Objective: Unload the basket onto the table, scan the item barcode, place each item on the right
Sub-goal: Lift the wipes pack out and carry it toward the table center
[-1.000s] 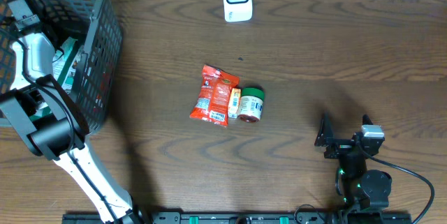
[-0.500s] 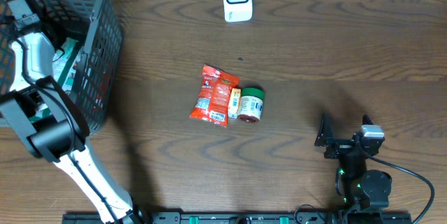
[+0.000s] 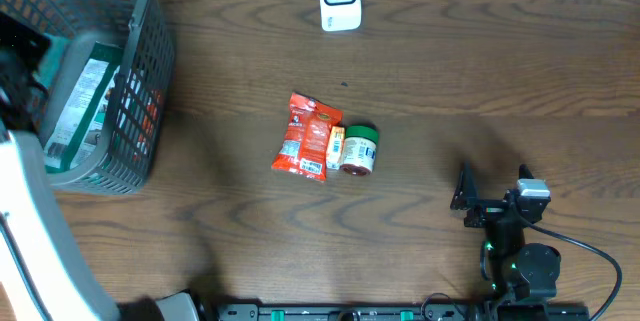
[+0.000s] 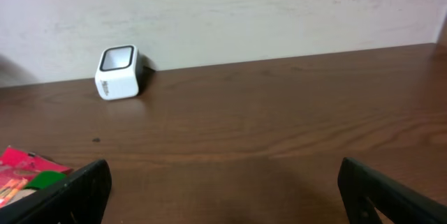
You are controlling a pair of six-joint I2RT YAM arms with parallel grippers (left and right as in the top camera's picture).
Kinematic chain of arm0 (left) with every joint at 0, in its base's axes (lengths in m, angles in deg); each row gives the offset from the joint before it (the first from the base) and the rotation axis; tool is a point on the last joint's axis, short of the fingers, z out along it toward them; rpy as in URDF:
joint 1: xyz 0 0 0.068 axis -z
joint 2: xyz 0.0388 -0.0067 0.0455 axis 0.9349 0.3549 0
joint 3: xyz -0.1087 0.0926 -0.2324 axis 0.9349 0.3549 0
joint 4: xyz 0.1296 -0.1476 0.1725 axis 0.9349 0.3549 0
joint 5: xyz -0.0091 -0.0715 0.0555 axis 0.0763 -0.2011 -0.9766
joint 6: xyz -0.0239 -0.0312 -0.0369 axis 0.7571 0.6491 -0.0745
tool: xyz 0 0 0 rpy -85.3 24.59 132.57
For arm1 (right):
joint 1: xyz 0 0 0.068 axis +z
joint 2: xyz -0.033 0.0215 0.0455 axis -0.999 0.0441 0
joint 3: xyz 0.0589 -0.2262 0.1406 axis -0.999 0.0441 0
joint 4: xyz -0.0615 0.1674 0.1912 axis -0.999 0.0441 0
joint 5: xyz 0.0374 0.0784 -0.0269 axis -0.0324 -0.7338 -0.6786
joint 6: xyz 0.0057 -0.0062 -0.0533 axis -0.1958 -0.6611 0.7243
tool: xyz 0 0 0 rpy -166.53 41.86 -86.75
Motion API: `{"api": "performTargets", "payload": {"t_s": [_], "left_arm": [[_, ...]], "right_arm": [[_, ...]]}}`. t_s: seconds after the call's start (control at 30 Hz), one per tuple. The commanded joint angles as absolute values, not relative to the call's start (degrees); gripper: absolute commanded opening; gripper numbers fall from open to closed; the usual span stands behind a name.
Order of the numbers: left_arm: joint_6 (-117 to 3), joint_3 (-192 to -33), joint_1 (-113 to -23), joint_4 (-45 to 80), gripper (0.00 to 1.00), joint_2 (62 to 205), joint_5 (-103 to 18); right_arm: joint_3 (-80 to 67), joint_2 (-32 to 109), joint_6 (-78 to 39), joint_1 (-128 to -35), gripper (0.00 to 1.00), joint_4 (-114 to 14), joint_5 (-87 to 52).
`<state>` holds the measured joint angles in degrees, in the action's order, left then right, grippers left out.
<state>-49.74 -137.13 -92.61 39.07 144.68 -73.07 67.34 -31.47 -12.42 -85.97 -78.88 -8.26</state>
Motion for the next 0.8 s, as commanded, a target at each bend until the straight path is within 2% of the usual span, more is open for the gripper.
{"api": "performTargets", "payload": {"t_s": [0.0,0.17,0.3,0.5,0.77], "left_arm": [[-48.60,-137.79,-84.13,48.27,0.07,138.91,-73.16],[-48.65,-136.41,-68.55,59.72,0.07,140.09,-75.30],[-48.65,-132.63,-59.26,60.99,0.07,144.00,-81.18],[-48.10,-128.19,-52.31,61.25,0.07,155.43,-87.15],[-42.11,-128.08,-50.10,63.13,0.07,174.29,-97.53]], "right_arm": [[67.38,-31.69,-12.00,-86.30,0.99,-78.68,-7.73],[67.38,-31.69,-12.00,-86.30,0.99,-78.68,-7.73],[67.38,-31.69,-12.00,-86.30,0.99,-78.68,-7.73],[67.38,-31.69,-12.00,-86.30,0.99,-78.68,-7.73],[67.38,-31.69,-12.00,-86.30,0.99,-78.68,-7.73]]}}
